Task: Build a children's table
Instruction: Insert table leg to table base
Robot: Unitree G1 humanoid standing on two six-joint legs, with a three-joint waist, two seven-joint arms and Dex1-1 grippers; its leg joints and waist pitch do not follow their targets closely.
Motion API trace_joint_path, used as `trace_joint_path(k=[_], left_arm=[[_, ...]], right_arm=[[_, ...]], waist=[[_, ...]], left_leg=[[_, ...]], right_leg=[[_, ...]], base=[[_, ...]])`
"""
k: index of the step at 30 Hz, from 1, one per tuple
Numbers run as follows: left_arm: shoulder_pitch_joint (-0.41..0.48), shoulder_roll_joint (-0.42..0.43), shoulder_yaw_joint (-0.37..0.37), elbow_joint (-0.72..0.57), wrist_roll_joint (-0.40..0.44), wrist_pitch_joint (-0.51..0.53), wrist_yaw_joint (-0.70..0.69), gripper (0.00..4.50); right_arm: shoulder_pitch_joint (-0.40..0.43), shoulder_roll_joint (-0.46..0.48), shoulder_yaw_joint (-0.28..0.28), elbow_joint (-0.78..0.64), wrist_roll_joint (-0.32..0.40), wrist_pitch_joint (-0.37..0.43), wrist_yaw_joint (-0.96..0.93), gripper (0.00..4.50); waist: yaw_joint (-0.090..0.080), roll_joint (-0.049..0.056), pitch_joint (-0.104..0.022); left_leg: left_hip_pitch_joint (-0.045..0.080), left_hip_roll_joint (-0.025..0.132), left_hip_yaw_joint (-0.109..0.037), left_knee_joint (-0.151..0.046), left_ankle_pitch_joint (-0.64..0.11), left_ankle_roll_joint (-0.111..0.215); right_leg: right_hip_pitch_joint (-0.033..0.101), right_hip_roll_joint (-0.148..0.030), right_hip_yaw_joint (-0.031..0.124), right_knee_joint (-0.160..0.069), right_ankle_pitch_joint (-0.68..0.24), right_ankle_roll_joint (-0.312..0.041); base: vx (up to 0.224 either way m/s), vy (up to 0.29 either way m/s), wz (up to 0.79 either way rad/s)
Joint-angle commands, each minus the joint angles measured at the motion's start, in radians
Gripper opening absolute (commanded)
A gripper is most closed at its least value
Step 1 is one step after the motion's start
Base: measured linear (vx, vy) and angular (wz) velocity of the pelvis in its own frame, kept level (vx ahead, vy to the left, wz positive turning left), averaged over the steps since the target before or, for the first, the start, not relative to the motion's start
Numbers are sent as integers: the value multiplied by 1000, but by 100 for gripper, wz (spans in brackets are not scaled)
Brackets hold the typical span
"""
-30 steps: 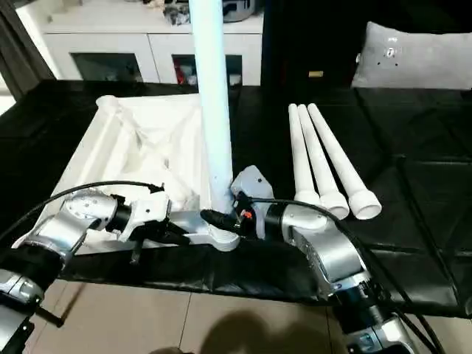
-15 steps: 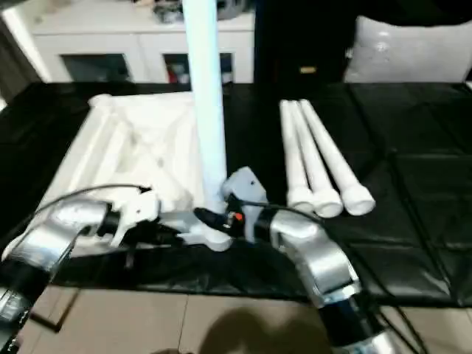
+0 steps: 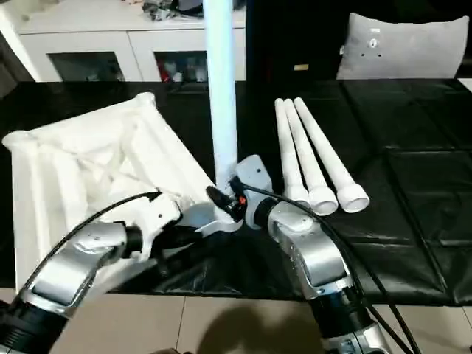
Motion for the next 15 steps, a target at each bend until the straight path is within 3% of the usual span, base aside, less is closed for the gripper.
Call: trace_joint_path(k=[1, 4, 12, 14, 15], left_arm=[[-24, 1, -15, -74, 8, 28, 4, 0], [-26, 1, -20, -76, 14, 37, 9, 0], [-35, 13, -32, -60, 23, 20, 36, 0], [-37, 16, -33, -59, 23, 17, 35, 0], [-39, 17, -34, -56, 24, 15, 34, 0]], right_arm=[[47, 2, 31, 105, -30, 88, -7, 191], [43, 5, 27, 110, -31, 86, -11, 191], [31, 26, 9, 149, -15, 69, -21, 191], [31, 28, 10, 149, -12, 69, -17, 247], [31, 28, 11, 150, -17, 60, -18, 247]], waist=[[0, 10, -30], [-3, 5, -30], [-5, 8, -29], [-6, 10, -30], [-6, 11, -30]], left_leg=[[16, 66, -42, -86, -436, -51], [14, 63, -41, -85, -437, -51], [17, 62, -43, -84, -471, -56], [17, 63, -45, -85, -477, -59], [17, 62, -44, -85, -480, -61]], right_leg=[[-2, -85, 55, -106, -421, -135], [0, -83, 54, -107, -399, -139], [-5, -84, 53, -113, -455, -126], [-4, -84, 52, -112, -451, -125], [-4, -83, 52, -112, -441, -126]], base=[[0, 0, 0], [0, 0, 0], [0, 0, 0], [0, 0, 0], [0, 0, 0]])
